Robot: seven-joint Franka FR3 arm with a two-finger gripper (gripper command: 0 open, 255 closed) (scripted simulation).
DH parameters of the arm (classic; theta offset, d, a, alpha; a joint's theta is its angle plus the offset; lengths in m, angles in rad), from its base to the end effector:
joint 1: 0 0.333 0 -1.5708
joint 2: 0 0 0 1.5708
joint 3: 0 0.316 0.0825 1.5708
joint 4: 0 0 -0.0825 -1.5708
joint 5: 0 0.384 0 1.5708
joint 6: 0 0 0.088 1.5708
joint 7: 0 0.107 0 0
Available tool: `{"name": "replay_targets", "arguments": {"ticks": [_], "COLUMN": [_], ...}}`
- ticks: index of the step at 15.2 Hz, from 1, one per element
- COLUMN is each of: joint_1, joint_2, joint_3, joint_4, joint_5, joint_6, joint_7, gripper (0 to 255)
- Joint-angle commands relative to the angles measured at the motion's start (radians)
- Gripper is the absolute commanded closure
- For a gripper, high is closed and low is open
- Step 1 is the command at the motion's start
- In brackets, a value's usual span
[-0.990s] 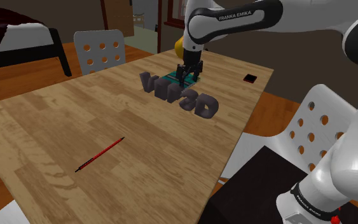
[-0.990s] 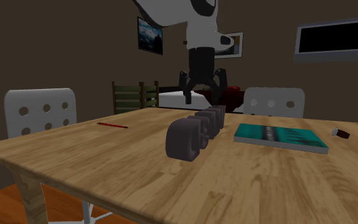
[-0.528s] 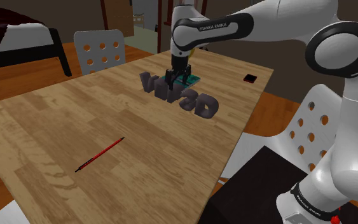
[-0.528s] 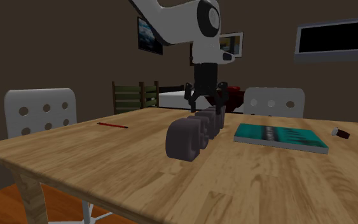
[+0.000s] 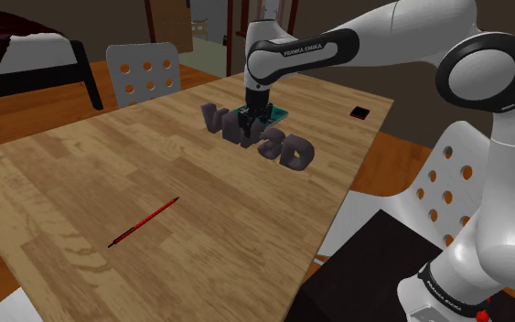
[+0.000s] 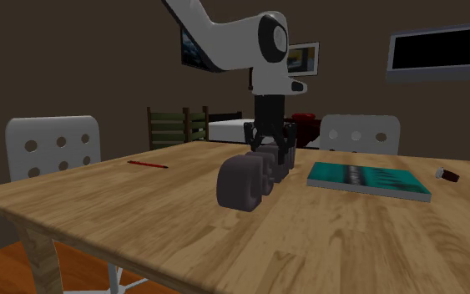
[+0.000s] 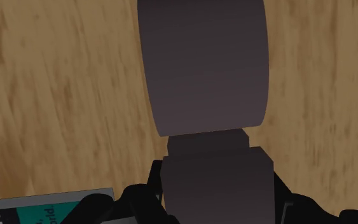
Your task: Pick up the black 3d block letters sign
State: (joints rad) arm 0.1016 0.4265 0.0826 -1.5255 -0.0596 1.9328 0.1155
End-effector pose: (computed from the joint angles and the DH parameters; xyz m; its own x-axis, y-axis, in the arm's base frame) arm 0.6695 0.1127 0.4124 0.9964 0.0830 -0.0152 0.0833 -0.9963 0.0231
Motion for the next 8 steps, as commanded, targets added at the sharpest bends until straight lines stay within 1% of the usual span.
{"name": "replay_targets", "arguments": {"ticks": [1, 8], "joint_1": [0.000, 0.000], "joint_2": [0.000, 0.004], "joint_3": [0.000, 0.000], "joint_4": [-0.002, 0.002], "joint_5": [0.000, 0.000], "joint_6": [0.001, 0.001], "joint_7": [0.000, 0.000], "gripper": [255, 255]}}
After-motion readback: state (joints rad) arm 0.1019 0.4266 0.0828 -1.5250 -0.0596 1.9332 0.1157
